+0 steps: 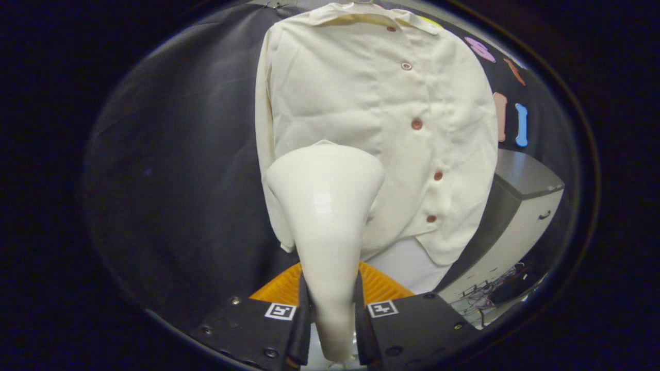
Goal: Iron the clothes twice with a garment steamer, once on the left side and once on the right side.
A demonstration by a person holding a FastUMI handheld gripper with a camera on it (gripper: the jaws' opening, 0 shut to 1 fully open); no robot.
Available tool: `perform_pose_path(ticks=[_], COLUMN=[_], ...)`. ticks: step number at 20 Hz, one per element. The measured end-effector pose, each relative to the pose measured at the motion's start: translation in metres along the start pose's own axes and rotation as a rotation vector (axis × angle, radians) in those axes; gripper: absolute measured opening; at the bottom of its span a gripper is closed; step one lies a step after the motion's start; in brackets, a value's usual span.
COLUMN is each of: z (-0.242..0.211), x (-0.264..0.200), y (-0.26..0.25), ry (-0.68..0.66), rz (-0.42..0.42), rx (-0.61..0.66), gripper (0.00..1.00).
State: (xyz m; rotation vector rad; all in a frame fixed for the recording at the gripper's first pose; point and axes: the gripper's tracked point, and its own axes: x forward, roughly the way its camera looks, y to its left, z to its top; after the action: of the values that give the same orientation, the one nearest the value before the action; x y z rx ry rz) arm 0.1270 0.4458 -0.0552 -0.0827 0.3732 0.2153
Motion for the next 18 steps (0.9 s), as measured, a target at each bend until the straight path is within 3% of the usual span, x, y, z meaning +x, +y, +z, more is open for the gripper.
perform_pose_path(ticks=[3,9,18], z=[0.036,0.111,0.203], x=[-0.036,-0.104,-0.096], y=[-0.018,-0.062,-0.129], ry=[-0.064,-0.187,-0.271], rz=[0.038,0.037,-0.043], rx=[-0.004,-0.021,-0.022], gripper=[0.36,0.36,0.36])
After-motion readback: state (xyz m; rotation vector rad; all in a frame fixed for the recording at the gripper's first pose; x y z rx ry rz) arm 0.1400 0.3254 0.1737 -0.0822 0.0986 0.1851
